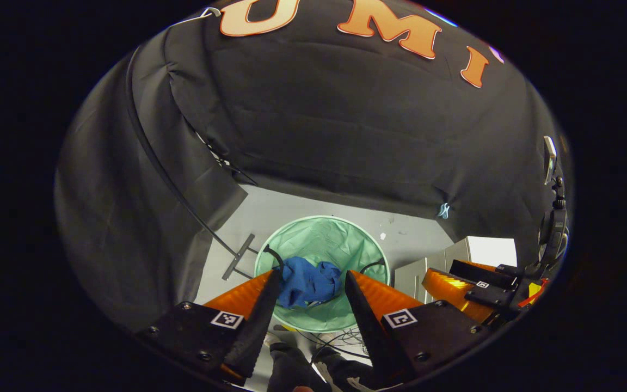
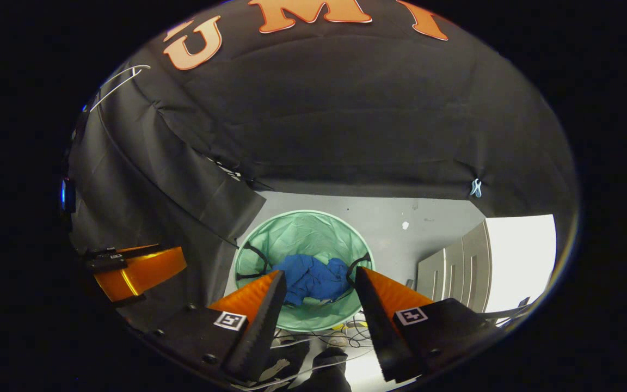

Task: Grasp the clothes on the hanger with both hands and then place them into the laundry hamper below.

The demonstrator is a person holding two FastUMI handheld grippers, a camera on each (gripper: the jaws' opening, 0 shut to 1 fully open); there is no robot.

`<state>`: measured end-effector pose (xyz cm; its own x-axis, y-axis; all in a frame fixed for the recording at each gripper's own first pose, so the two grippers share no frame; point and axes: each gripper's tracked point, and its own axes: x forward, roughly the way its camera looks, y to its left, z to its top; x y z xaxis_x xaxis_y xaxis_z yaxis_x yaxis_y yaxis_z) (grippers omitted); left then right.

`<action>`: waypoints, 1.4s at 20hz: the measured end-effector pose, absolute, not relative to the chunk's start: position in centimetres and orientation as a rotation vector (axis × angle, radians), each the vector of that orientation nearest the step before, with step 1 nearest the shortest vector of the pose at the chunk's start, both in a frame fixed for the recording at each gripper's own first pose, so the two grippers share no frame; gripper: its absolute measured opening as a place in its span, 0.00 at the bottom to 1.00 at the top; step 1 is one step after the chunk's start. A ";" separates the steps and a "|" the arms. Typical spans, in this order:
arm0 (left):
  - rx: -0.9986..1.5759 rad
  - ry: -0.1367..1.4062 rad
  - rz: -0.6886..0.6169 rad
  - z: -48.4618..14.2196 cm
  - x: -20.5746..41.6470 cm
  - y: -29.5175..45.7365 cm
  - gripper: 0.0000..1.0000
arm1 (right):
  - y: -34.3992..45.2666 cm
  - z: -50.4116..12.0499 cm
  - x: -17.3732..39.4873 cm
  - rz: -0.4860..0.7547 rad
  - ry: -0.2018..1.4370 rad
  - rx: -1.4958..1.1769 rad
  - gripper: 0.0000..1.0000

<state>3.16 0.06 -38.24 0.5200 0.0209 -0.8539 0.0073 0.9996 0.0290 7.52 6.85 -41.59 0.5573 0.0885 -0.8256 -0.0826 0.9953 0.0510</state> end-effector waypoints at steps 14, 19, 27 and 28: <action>0.000 0.874 0.057 -30.6 -0.7 -1.4 0.96 | 4.2 -32.4 5.5 0.115 0.785 -0.034 0.99; 0.004 0.750 0.059 -24.5 -0.6 -1.8 0.97 | 4.0 -27.1 5.6 0.126 0.681 -0.064 0.98; 0.018 0.537 0.064 -14.1 -0.4 -1.0 0.96 | 3.9 -20.2 4.8 0.107 0.522 -0.073 0.99; 0.008 0.514 0.058 -12.9 -0.5 -1.1 0.96 | 3.9 -19.1 4.4 0.103 0.499 -0.082 0.98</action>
<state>-0.54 -1.10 -12.89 0.8693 0.0572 -0.4910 -0.0529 0.9983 0.0226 4.35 3.91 -19.09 0.8730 0.0785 -0.4814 -0.1185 0.9915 -0.0531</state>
